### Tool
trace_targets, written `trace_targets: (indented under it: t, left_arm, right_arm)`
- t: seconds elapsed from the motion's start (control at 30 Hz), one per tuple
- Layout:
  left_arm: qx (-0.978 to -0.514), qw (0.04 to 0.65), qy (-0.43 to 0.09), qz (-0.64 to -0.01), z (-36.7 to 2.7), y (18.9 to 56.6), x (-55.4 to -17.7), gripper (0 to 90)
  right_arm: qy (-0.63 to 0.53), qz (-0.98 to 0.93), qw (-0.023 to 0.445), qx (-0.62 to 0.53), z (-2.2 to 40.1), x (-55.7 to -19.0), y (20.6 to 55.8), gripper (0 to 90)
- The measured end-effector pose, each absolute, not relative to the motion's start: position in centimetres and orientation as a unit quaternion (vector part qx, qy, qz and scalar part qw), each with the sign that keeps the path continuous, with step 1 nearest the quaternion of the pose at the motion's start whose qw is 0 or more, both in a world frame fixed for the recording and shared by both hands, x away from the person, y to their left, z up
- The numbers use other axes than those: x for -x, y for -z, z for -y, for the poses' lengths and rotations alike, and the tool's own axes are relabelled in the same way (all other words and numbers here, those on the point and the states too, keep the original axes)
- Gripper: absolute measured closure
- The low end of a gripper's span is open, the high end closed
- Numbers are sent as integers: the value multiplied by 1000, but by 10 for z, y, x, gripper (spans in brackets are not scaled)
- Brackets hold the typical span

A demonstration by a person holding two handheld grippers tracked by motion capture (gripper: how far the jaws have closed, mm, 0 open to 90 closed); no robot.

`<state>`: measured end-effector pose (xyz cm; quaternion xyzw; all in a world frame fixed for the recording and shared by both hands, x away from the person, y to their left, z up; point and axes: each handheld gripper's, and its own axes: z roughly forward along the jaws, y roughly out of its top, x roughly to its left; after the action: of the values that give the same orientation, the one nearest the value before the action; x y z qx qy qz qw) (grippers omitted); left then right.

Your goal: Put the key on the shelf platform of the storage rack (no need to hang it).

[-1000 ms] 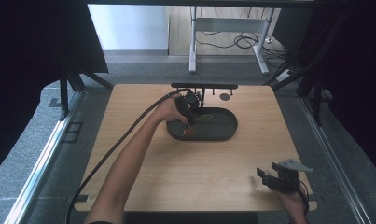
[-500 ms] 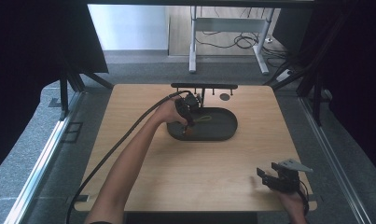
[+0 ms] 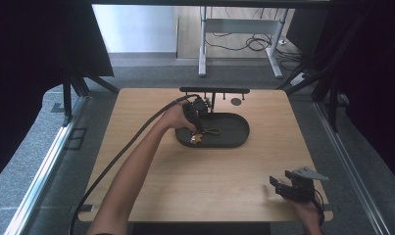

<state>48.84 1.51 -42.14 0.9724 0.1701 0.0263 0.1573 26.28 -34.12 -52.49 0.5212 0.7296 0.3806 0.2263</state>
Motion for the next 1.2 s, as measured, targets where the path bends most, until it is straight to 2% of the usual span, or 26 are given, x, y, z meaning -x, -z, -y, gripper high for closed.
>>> trace_targets:
  t: [0.4, 0.57, 0.87, 1.2]
  left_arm:
    - [-966, 189, -38, -174, -30, 405, -474, 483]
    - [-963, 202, -42, -174, -37, 398, -465, 450]
    - [-957, 226, -48, -175, -60, 387, -437, 431]
    - [-953, 239, -50, -180, -90, 395, -409, 424]
  right_arm:
    - [-379, -733, 227, -517, 337, -263, 525, 299]
    - [-380, -734, 227, -515, 336, -264, 524, 299]
    - [-381, -735, 229, -512, 333, -264, 523, 300]
    - [-379, -740, 226, -507, 329, -266, 523, 300]
